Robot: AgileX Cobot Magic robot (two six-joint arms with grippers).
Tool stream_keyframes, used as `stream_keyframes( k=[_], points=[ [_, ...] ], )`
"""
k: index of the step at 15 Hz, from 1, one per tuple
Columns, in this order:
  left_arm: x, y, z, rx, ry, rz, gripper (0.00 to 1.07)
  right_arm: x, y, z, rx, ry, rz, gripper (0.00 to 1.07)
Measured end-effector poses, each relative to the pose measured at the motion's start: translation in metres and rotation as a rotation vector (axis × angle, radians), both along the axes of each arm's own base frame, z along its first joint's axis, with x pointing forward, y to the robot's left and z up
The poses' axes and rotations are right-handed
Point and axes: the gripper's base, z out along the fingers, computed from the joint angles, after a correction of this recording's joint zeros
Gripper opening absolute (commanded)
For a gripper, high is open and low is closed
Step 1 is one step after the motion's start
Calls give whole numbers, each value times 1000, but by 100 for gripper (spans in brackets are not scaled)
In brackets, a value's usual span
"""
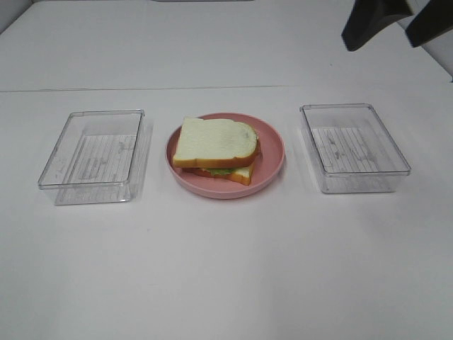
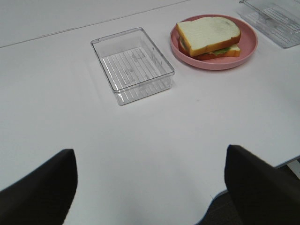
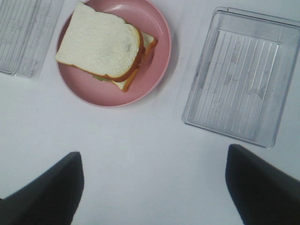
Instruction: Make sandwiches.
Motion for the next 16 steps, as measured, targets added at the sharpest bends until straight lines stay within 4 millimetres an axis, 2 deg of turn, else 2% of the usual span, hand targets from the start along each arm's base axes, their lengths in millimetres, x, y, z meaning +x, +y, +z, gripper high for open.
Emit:
stream_keyframes(
  k=[1, 2, 4, 5, 9, 10, 14, 16],
  points=[
    [0, 0, 0, 0, 0, 0, 81, -12, -4, 4, 2, -7, 1, 78],
    [0, 0, 0, 0, 0, 0, 81, -33, -11, 8, 5, -15, 3, 78],
    [0, 0, 0, 0, 0, 0, 81, -80, -26, 0, 0, -5, 6, 77],
    [0, 0, 0, 0, 0, 0, 81, -95, -31, -2, 4, -18, 6, 77],
    [0, 0, 0, 0, 0, 0, 81, -168, -55, -39, 14, -49, 7, 77],
    [0, 0, 0, 1, 0, 0, 81, -190, -62, -54, 21, -71, 7, 77],
    [0, 0, 0, 3, -1, -2, 81, -231, -76, -89, 33, -163, 26, 77],
    [0, 0, 0, 3, -1, -2, 81, -240, -79, -91, 42, -225, 37, 77]
  ],
)
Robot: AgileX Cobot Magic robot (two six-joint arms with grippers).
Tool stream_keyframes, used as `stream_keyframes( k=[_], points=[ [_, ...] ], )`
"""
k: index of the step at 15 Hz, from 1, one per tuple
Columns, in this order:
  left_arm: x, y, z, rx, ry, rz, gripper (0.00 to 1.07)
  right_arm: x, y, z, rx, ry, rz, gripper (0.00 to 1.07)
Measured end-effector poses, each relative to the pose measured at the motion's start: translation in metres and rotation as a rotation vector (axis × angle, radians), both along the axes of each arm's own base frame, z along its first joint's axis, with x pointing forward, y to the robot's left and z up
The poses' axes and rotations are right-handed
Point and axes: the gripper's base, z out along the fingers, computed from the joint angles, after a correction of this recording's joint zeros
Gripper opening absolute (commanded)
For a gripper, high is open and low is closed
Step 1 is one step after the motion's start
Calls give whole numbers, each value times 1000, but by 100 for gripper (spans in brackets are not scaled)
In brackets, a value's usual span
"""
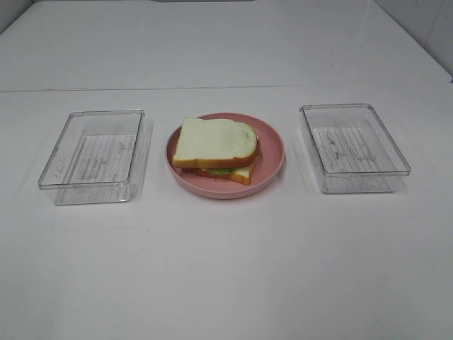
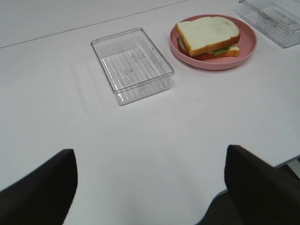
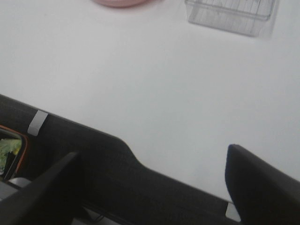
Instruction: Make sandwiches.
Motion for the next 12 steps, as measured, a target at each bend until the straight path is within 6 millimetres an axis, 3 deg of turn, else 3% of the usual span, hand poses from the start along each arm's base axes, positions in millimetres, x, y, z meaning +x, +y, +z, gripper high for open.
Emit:
stream_keyframes(
  k=[3, 12],
  points=[
    [0, 0, 0, 0, 0, 0, 81, -11, -4, -4, 18, -128, 24, 77],
    [0, 0, 0, 0, 0, 0, 81, -11, -4, -3, 22, -145, 24, 77]
  ],
)
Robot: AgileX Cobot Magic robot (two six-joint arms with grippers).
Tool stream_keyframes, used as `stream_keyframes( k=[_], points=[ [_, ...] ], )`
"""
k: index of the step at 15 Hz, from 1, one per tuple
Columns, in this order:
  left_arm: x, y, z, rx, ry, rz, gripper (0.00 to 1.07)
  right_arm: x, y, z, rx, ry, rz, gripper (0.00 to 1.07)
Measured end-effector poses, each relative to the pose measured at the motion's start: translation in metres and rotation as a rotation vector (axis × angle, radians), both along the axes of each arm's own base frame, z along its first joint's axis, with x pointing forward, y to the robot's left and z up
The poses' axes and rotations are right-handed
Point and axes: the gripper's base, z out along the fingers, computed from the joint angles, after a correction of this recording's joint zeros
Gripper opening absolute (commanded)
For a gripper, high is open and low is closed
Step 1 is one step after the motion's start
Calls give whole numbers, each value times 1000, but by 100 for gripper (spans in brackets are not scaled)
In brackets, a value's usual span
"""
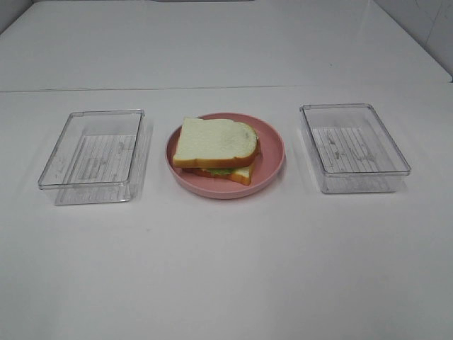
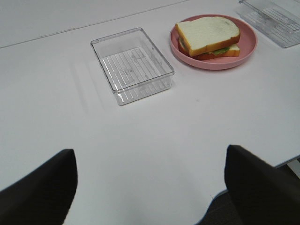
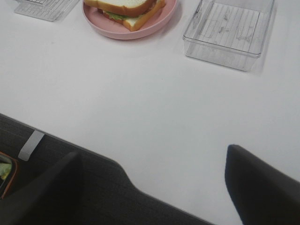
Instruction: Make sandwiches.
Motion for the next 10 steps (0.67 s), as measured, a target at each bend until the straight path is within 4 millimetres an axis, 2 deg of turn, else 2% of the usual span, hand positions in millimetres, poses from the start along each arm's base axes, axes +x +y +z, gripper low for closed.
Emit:
stream_keyframes(
  k=[5, 10],
  points=[
    [0, 0, 0, 0, 0, 0, 81, 0, 0, 0, 0, 0, -1, 77],
    [0, -1, 0, -1, 0, 145, 81, 2, -2, 0, 8, -1, -225, 77]
  ],
)
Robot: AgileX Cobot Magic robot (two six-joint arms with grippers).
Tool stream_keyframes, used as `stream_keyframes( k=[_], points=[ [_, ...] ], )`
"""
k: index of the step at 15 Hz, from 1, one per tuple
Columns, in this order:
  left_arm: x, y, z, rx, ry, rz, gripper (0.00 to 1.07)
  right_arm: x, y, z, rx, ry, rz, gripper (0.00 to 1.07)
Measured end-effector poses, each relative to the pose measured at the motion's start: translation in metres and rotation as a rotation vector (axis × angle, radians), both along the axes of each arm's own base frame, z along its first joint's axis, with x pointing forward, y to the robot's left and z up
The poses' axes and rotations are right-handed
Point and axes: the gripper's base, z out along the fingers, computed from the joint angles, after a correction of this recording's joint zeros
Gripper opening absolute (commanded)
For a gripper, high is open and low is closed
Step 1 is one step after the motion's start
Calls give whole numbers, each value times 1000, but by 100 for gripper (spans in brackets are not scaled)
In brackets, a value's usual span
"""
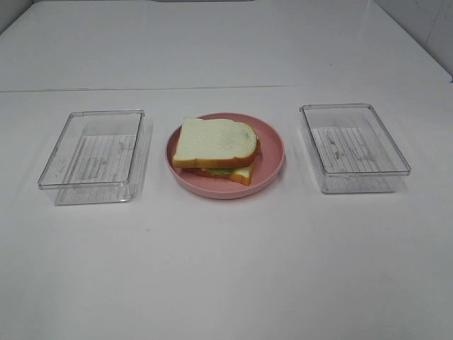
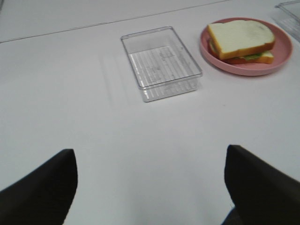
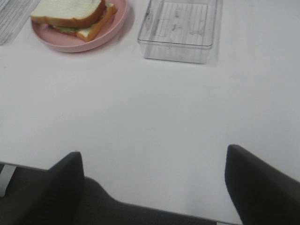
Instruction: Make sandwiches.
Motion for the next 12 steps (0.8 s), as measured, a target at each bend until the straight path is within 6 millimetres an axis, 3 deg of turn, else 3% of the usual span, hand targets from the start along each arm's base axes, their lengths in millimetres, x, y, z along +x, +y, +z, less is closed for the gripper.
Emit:
stream_keyframes(
  k=[4, 12],
  points=[
    [1, -1, 0, 0, 0, 167, 81, -17, 0, 1, 17, -115, -32, 77],
    [1, -1, 0, 0, 0, 167, 81, -19, 3, 1, 43, -133, -82, 77]
  ],
)
